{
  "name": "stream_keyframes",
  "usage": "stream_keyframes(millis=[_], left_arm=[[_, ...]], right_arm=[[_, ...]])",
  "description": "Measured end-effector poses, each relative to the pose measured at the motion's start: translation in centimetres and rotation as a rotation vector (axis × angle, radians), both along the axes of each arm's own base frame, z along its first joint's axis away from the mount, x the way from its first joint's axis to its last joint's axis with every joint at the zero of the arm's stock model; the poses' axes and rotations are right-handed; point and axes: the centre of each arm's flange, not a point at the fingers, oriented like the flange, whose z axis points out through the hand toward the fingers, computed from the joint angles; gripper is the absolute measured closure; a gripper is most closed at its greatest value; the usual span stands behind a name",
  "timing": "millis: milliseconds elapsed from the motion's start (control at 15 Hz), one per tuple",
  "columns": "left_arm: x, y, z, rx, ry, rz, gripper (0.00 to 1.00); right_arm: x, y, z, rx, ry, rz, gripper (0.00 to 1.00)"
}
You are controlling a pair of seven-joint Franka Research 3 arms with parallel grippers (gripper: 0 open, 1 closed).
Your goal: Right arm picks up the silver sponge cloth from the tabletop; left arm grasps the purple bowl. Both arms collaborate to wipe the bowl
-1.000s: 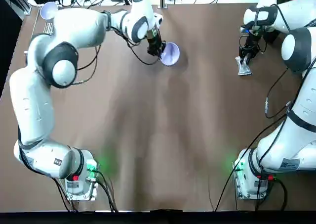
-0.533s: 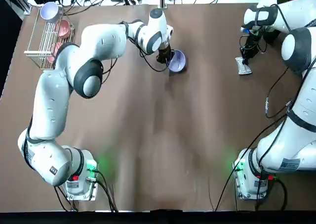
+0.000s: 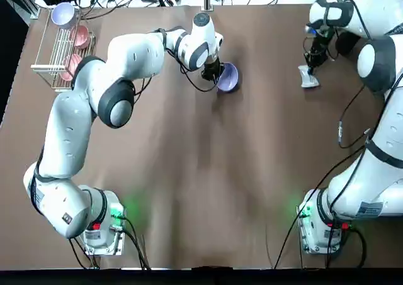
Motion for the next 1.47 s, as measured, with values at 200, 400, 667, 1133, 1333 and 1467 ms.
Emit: stream_keyframes(millis=[200,400,667,1133,1333,1467], left_arm=[[0.4,0.4,0.0,0.003,-0.002,-0.010,0.96],[0.4,0.4,0.0,0.004,-0.002,-0.012,0.96],[0.4,0.4,0.0,0.004,-0.002,-0.012,0.96],[0.4,0.6,0.3,0.040,0.035,-0.019,0.96],[0.3,0.9,0.5,0.082,0.077,-0.038,0.96],[0.3,1.0,0.5,0.090,0.084,-0.044,0.96]], right_arm=[[2.0,7.1,3.0,-0.043,-0.043,-0.035,0.98],[2.5,13.4,4.7,-0.083,-0.079,-0.090,0.98],[2.7,16.8,7.3,-0.055,-0.110,-0.180,0.98],[1.5,26.0,10.1,0.076,-0.090,-0.318,0.98],[0.3,32.1,10.8,0.147,-0.142,-0.302,0.98],[-0.5,35.7,11.1,0.197,-0.180,-0.299,0.98]])
